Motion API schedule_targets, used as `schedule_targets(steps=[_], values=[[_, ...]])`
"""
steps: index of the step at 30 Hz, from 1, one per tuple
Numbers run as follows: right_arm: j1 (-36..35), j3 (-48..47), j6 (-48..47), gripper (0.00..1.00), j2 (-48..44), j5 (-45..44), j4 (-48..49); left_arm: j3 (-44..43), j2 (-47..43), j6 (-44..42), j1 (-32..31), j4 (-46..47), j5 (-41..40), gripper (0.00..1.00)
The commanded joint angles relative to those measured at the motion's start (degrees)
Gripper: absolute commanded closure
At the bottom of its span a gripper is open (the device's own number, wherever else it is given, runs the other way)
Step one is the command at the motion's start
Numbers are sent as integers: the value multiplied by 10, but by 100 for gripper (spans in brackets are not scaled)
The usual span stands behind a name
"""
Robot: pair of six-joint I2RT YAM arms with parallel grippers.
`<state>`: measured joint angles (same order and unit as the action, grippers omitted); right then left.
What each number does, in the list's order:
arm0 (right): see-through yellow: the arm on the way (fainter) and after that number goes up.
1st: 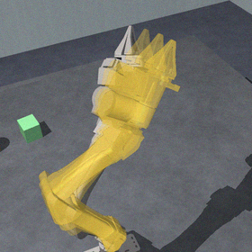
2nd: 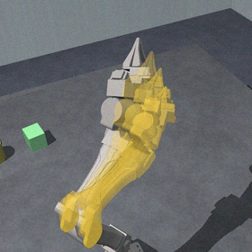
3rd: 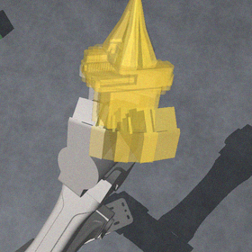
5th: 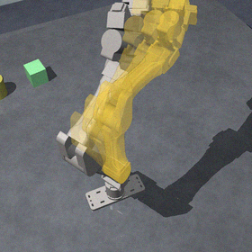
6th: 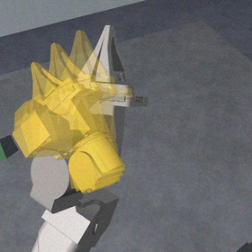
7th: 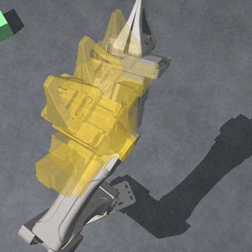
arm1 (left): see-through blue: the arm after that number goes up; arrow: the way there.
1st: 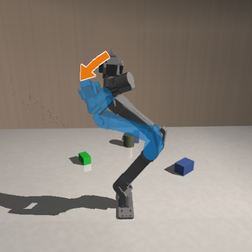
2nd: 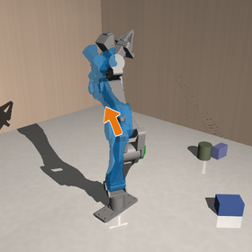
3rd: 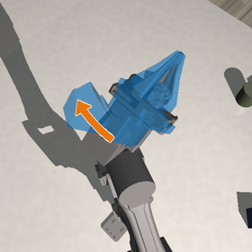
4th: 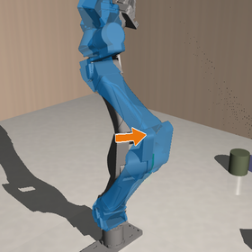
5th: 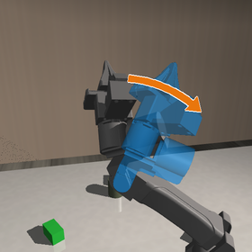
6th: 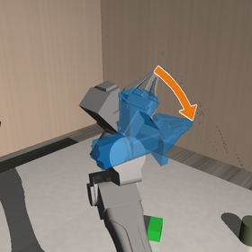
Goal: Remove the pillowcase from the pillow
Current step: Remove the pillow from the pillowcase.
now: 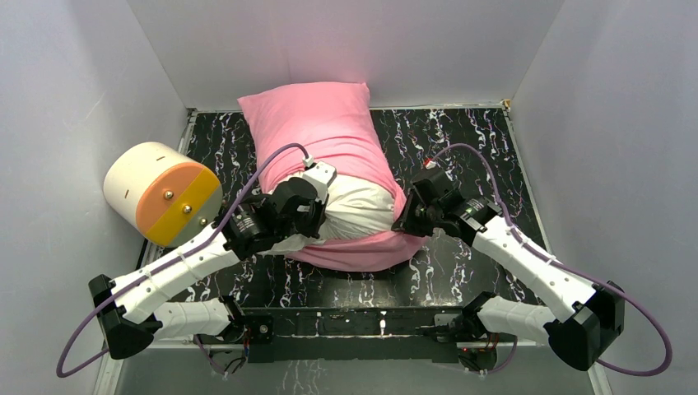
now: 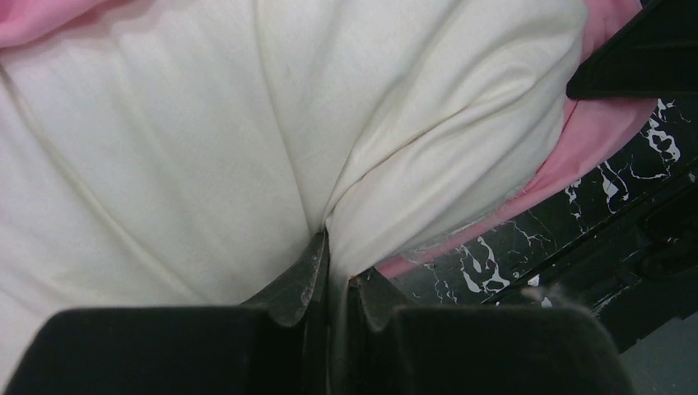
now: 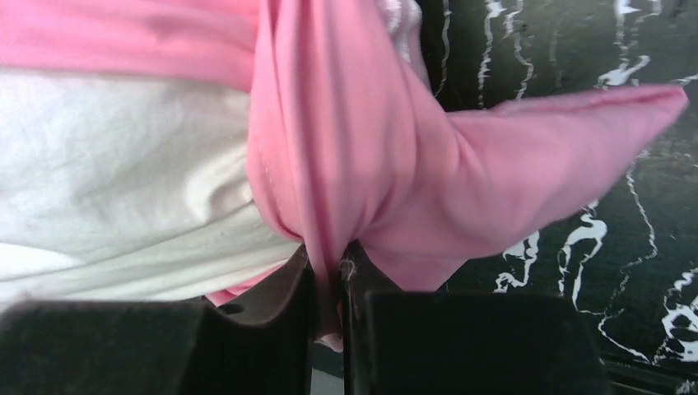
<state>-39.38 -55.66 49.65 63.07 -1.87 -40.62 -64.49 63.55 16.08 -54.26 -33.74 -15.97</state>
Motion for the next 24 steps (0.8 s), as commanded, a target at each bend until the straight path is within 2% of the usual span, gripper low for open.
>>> schedule_targets(steps=[1, 4, 10, 15, 20, 21, 24], values=[[7, -11, 31, 81, -12, -225, -124, -33, -29, 12, 4, 0, -106, 100], [18, 10, 52, 79, -35, -249, -145, -44, -33, 14, 4, -35, -168, 100], [38, 55, 78, 80, -76, -232, -145, -54, -40, 6, 5, -61, -210, 100], [43, 70, 93, 95, -73, -228, -157, -60, -43, 12, 6, -63, -214, 100], [45, 77, 65, 96, -78, -160, -96, -55, -53, 1, 6, -38, -170, 100], [45, 78, 64, 100, -78, -154, -87, -55, -52, 2, 6, -38, -166, 100], [44, 85, 62, 100, -71, -144, -74, -58, -59, 7, 6, -32, -147, 100]])
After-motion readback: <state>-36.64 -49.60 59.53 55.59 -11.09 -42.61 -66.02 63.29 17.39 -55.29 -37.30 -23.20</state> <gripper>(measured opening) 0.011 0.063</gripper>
